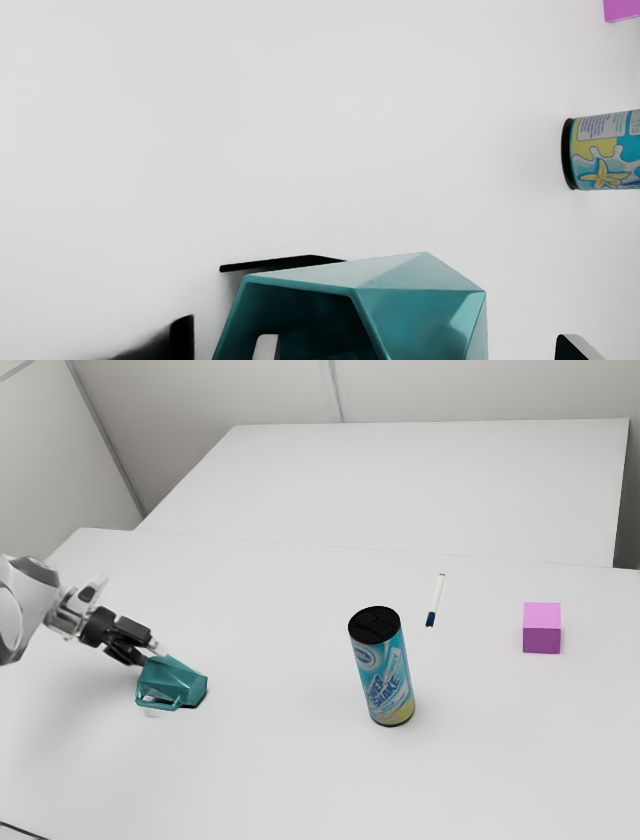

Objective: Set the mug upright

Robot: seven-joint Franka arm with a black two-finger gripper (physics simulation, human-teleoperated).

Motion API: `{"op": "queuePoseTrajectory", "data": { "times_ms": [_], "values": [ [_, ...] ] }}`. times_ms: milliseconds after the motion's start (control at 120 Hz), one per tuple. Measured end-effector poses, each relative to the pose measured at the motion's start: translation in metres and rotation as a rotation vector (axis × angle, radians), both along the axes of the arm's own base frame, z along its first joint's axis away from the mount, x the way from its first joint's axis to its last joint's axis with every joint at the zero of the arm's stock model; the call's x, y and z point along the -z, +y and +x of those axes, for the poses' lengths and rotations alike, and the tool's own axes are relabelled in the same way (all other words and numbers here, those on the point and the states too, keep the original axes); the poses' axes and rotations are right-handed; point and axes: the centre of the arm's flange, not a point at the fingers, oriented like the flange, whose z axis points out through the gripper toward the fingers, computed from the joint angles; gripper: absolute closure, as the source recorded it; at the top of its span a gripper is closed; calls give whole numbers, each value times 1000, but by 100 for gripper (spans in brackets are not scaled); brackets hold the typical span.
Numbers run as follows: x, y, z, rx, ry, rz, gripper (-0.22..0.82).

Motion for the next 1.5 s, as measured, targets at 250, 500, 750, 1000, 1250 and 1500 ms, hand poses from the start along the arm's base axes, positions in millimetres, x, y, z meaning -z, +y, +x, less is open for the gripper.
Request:
{"op": "queuePoseTrajectory", "data": {
  "times_ms": [250, 500, 750, 1000, 1250, 1500],
  "values": [
    [6, -9, -2, 11, -18, -34, 0],
    [14, -14, -7, 7, -23, -55, 14],
    [17, -15, -9, 7, -27, -59, 41],
    [11, -16, -7, 6, -50, -66, 61],
    [-10, -26, 1, 24, -93, -62, 73],
    [-58, -63, 30, 140, -152, 16, 76]
  ]
}}
